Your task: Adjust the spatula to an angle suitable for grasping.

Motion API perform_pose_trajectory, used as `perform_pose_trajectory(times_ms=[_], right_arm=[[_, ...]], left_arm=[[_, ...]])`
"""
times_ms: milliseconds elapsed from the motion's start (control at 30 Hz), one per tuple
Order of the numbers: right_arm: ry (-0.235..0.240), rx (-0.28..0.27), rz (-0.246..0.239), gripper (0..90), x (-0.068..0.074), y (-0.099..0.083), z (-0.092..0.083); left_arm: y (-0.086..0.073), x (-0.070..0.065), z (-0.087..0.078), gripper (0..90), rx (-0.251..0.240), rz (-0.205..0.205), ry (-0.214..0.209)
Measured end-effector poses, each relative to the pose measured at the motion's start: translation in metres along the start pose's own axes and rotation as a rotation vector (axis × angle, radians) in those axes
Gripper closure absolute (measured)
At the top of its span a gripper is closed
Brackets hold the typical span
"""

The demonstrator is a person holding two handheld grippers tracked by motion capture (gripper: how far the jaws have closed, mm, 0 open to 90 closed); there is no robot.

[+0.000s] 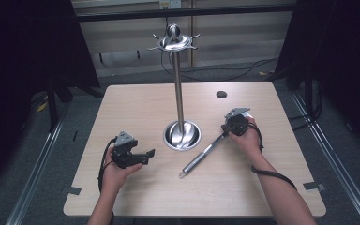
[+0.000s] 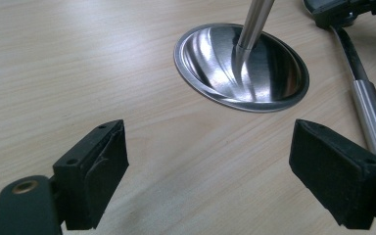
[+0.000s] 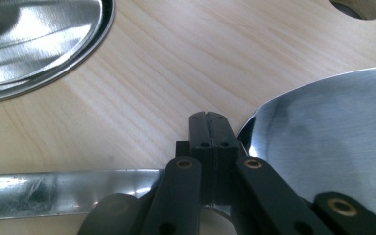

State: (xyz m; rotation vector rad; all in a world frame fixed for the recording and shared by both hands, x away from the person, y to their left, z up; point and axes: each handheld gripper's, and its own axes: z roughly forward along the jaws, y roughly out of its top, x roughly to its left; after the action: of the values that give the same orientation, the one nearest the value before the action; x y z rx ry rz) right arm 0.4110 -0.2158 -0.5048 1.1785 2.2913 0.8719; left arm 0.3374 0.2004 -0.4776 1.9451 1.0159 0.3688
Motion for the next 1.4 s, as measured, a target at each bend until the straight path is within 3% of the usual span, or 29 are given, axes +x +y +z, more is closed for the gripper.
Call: perform_pose_trajectory(times_ms=[467,833,1400], right_arm=[[0.014,0.004,0.083,90.0,-0.005,-0.028,-0.028],[0.025,-0.014,0.199,90.0,-0.003,-0.062,-0.06],[0.039,0.011,0.22,89.4,0.011,-0.094,-0.098]], left_arm=[[0.006,-0.005,0.008,14.4,0.0,0.015,-0.017],[0.012,-0.008,0.012,14.4,-0.01,0.022,-0.032],[0.023,-0.016,0.023,14.7,-0.024,0.037,-0.065]])
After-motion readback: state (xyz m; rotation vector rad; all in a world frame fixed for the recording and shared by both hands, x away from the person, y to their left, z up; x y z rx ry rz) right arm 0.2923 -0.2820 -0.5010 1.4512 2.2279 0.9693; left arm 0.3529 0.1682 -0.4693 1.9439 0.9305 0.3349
